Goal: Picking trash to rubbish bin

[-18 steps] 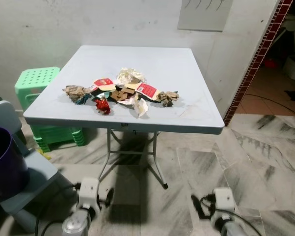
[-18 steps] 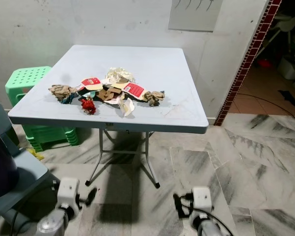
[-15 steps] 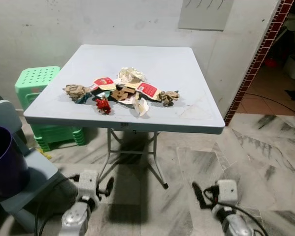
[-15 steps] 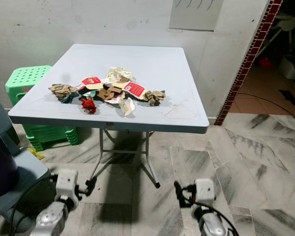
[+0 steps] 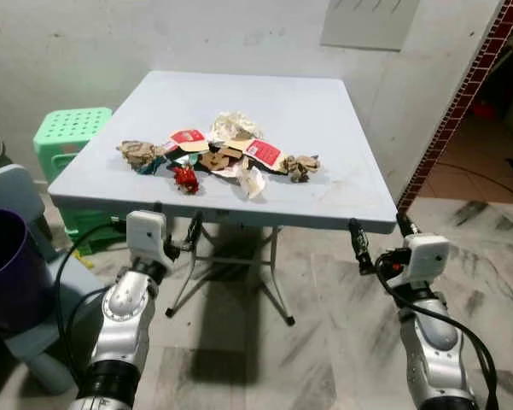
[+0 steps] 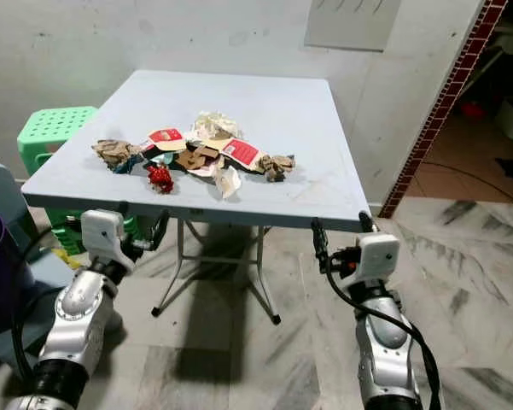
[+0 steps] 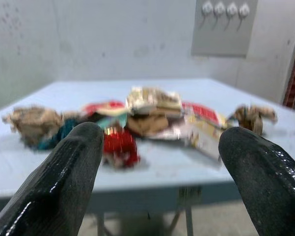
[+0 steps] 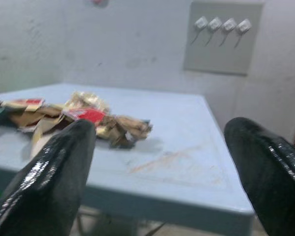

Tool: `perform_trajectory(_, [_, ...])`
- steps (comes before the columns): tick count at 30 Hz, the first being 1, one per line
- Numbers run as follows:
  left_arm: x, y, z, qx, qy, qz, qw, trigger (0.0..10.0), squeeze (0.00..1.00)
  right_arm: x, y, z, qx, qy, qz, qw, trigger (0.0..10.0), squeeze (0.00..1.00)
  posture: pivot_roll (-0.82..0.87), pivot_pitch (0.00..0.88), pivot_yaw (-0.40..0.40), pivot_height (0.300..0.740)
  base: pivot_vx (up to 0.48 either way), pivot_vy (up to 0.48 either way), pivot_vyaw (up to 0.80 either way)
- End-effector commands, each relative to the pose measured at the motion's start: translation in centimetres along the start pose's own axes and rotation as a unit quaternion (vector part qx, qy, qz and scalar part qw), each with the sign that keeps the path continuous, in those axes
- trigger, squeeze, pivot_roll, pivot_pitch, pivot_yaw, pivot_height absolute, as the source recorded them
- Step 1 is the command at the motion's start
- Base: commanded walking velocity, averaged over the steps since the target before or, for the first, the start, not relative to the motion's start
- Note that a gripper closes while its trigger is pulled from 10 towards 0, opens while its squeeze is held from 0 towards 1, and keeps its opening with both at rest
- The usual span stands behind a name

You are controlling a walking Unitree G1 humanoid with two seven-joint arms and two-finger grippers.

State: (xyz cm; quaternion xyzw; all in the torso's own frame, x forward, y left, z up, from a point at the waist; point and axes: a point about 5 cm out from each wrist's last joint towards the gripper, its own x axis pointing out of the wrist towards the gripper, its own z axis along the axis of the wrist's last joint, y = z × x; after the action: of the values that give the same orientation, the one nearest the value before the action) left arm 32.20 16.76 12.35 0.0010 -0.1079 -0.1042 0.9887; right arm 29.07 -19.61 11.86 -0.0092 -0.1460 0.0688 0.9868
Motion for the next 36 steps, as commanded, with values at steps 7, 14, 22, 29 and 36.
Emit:
perform_trajectory(7, [-0.2, -0.6, 2.1, -0.012, -0.02, 0.006, 1.0, 10.0, 0.0, -0.6, 0.8, 1.4, 0.001, -0.002, -0.008, 1.0, 10.0, 0.0, -0.03, 0.0, -0.024, 0.74, 0.0, 0.0, 0.0])
perform_trajectory(14, [-1.0, -1.1, 1.0, -0.01, 0.021, 0.0, 1.0, 10.0, 0.0, -1.0, 1.6, 0.8, 0.009, 0.039, 0.005, 0.999, 10.0, 0.0, -0.03, 0.0, -0.023, 0.74, 0.0, 0.0, 0.0])
perform_trajectory(22, [-2.5, -1.4, 0.7, -0.007, 0.021, 0.029, 0.999, 10.0, 0.0, -2.1, 2.2, 0.7, 0.023, 0.055, 0.009, 0.998, 10.0, 0.0, -0.03, 0.0, -0.03, 0.74, 0.0, 0.0, 0.0])
perform_trajectory(29, [-2.6, -2.3, 0.4, -0.013, 0.03, 0.018, 0.999, 10.0, 0.0, -2.5, 2.6, 0.4, 0.011, 0.068, 0.015, 0.998, 10.0, 0.0, -0.03, 0.0, -0.031, 0.74, 0.0, 0.0, 0.0])
perform_trajectory(36, [-2.5, -1.9, 0.3, -0.01, 0.04, 0.018, 0.999, 10.0, 0.0, -2.2, 2.6, 0.8, 0.008, 0.067, 0.018, 0.998, 10.0, 0.0, -0.03, 0.0, -0.033, 0.74, 0.0, 0.0, 0.0])
